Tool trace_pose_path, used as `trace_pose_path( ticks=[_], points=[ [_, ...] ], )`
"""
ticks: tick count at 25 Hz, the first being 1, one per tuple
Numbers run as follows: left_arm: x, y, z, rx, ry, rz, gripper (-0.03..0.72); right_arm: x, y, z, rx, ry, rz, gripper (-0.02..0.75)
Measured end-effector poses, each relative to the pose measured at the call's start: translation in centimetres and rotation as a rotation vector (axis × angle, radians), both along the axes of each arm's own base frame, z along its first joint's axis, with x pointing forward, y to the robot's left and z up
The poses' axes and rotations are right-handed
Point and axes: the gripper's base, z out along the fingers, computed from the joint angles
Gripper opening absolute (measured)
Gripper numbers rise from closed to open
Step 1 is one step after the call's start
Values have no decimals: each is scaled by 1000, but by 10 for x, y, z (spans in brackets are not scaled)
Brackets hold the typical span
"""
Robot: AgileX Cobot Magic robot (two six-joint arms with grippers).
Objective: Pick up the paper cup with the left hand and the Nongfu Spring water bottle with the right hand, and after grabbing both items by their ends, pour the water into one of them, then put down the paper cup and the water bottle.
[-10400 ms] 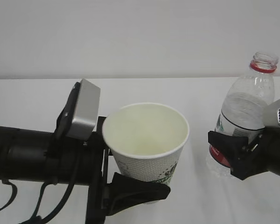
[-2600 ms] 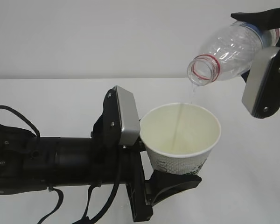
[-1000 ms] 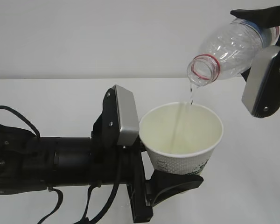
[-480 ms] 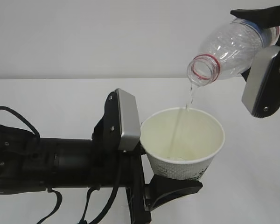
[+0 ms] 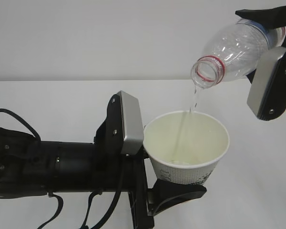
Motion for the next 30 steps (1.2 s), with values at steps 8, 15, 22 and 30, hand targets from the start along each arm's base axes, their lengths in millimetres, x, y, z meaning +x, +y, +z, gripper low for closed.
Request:
trace_pose_path(
  ticks=[8,15,22,30],
  points=[
    [0,0,0,2,0,1,528,0,0,0,0,0,0,504],
    [0,0,0,2,0,1,528,0,0,0,-1,0,0,504],
    [0,0,0,2,0,1,528,0,0,0,-2,-1,0,504],
    [0,0,0,2,0,1,528,0,0,0,-3,-4,1,504]
  ],
)
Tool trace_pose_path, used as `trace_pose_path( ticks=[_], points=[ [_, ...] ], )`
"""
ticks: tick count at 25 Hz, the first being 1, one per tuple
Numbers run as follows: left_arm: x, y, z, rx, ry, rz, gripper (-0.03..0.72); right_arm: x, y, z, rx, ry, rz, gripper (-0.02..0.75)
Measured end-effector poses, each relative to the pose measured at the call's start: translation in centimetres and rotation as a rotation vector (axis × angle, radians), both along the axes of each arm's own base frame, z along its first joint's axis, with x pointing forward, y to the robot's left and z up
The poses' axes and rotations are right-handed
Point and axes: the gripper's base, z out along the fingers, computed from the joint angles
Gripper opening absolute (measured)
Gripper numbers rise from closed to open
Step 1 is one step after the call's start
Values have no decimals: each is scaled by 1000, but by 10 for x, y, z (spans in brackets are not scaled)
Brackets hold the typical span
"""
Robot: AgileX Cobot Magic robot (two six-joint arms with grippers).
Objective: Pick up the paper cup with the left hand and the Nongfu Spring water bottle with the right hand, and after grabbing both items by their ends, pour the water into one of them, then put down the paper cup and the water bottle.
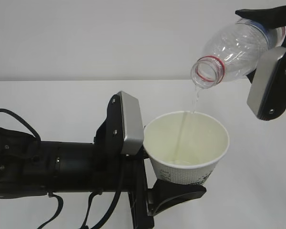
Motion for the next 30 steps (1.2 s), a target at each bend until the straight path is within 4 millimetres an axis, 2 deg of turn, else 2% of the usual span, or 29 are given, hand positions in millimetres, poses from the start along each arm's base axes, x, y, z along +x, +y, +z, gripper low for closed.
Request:
trace_pose_path(
  ticks=[30],
  points=[
    [0,0,0,-1,1,3,527,0,0,0,1,-4,2,504]
  ],
)
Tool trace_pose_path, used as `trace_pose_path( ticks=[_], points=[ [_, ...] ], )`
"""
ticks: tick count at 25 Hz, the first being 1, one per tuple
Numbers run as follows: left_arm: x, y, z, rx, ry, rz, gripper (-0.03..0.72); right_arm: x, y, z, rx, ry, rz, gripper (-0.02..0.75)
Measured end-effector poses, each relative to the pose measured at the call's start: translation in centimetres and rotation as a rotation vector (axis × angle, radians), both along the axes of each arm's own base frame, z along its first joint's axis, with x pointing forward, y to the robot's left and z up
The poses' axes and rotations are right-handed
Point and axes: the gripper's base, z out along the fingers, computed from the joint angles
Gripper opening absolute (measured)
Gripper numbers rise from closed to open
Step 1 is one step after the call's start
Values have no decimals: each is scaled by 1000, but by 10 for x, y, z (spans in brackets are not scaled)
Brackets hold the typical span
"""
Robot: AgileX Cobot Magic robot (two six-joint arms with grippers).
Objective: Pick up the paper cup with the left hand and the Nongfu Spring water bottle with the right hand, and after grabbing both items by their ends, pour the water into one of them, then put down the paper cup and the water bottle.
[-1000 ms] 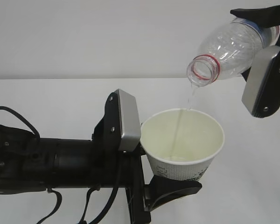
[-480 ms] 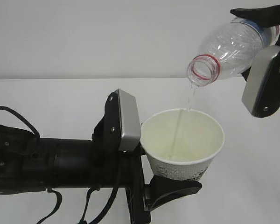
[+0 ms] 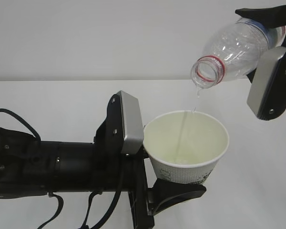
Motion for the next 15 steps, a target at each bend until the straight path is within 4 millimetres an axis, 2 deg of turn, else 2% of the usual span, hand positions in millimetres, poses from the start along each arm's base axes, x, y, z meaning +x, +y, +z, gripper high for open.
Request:
trace_pose_path(
  ticks=[15],
  points=[
    [0,0,0,0,0,0,526,0,0,0,1,-2,0,504]
  ],
)
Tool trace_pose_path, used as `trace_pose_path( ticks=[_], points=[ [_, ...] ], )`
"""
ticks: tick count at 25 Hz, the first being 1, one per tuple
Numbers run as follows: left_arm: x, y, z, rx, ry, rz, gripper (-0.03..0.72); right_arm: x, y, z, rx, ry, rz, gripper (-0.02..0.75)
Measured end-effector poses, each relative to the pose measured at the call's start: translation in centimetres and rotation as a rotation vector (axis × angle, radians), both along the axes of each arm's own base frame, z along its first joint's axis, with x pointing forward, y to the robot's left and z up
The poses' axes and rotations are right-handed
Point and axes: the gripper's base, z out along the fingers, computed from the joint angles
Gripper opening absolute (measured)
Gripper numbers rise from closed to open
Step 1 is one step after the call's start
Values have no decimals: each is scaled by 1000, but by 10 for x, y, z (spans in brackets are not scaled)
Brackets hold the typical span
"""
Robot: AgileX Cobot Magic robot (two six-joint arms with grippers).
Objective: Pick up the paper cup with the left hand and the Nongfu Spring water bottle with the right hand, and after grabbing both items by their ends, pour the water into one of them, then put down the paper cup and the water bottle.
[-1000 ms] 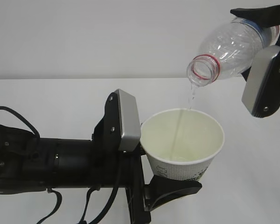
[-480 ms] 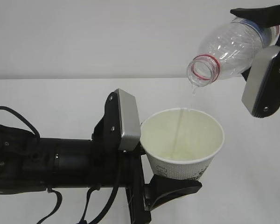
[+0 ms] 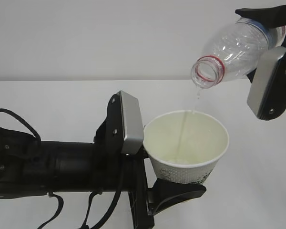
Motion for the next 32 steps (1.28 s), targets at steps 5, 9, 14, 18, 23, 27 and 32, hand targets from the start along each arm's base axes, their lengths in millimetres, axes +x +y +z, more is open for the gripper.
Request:
trace_pose_path(
  ticks=[5,9,14,18,23,27,32],
  points=[
    [0,0,0,0,0,0,526,0,0,0,-3,-1,0,504],
    [0,0,0,0,0,0,526,0,0,0,-4,-2,0,504],
    [0,0,0,-1,1,2,526,0,0,0,-4,-2,0,504],
    [0,0,0,-1,1,2,526,0,0,0,-6,-3,0,504],
    [0,0,0,-1,1,2,526,0,0,0,-10,-6,0,504],
    [0,0,0,-1,1,2,525,0,0,0,-13,-7,1,504],
    [0,0,0,-1,1,2,525,0,0,0,-15,-8,1,504]
  ],
)
